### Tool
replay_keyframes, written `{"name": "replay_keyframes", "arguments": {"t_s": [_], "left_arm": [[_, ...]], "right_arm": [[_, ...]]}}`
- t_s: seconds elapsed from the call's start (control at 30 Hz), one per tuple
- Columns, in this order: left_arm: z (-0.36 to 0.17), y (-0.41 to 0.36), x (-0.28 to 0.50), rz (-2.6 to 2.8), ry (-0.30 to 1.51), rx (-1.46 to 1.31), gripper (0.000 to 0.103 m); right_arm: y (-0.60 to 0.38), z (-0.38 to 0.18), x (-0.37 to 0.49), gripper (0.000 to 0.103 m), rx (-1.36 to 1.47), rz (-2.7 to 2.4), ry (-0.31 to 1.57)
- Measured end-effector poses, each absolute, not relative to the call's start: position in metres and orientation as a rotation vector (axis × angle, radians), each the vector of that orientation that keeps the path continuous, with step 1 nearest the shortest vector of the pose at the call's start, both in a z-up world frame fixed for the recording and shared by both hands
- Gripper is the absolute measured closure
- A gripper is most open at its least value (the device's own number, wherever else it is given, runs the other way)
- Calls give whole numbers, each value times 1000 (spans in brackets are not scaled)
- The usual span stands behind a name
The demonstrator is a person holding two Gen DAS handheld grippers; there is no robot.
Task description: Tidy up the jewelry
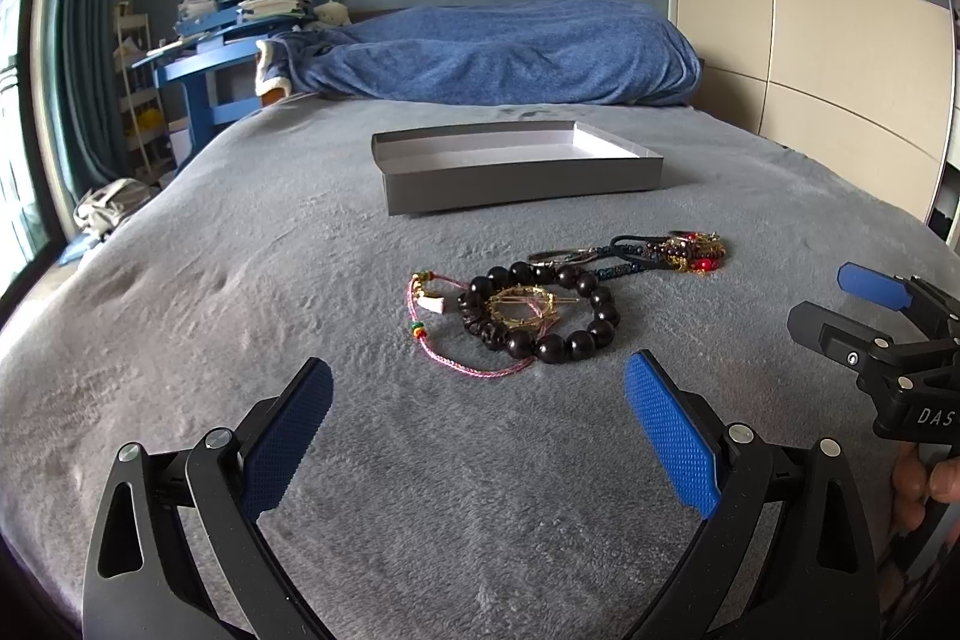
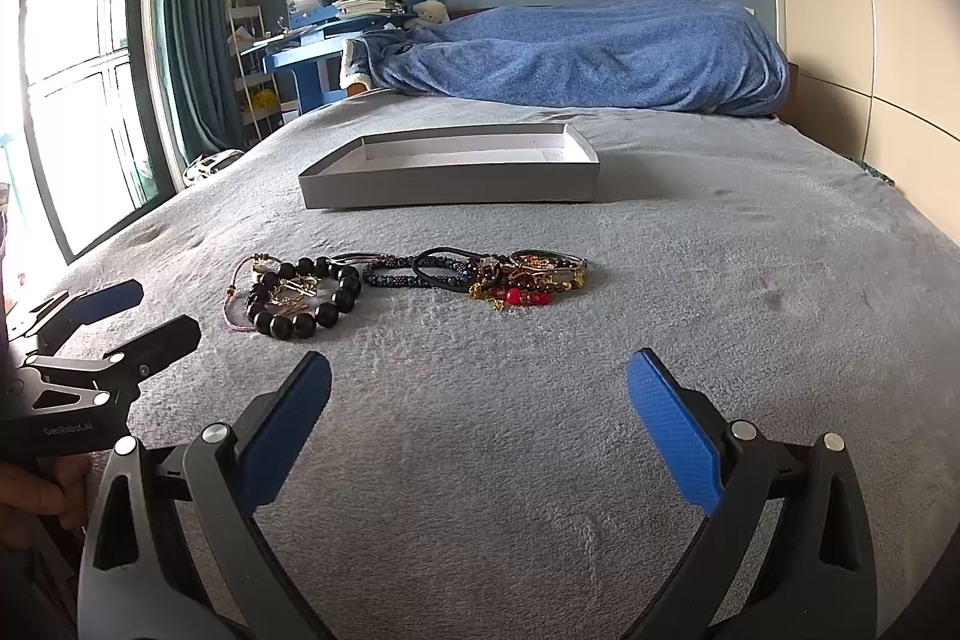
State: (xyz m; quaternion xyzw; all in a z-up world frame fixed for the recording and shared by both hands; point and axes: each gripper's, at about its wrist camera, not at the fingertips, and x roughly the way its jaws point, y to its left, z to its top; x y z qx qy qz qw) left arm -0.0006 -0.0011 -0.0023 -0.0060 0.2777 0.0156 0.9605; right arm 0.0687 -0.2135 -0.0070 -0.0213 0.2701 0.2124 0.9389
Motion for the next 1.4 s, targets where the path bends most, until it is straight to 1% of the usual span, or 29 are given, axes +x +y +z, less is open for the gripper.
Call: {"name": "replay_keyframes", "arguments": {"t_s": [0.87, 1.23, 1.4], "left_arm": [[-4, -4, 2, 34, 595, 1, 6], [11, -1, 9, -12, 596, -22, 6], [16, -4, 26, -26, 659, 16, 7]], "right_arm": [[-215, -7, 70, 5, -18, 431, 561], [-218, -7, 73, 5, 1, 428, 570], [-220, -5, 73, 5, 7, 430, 566]]}}
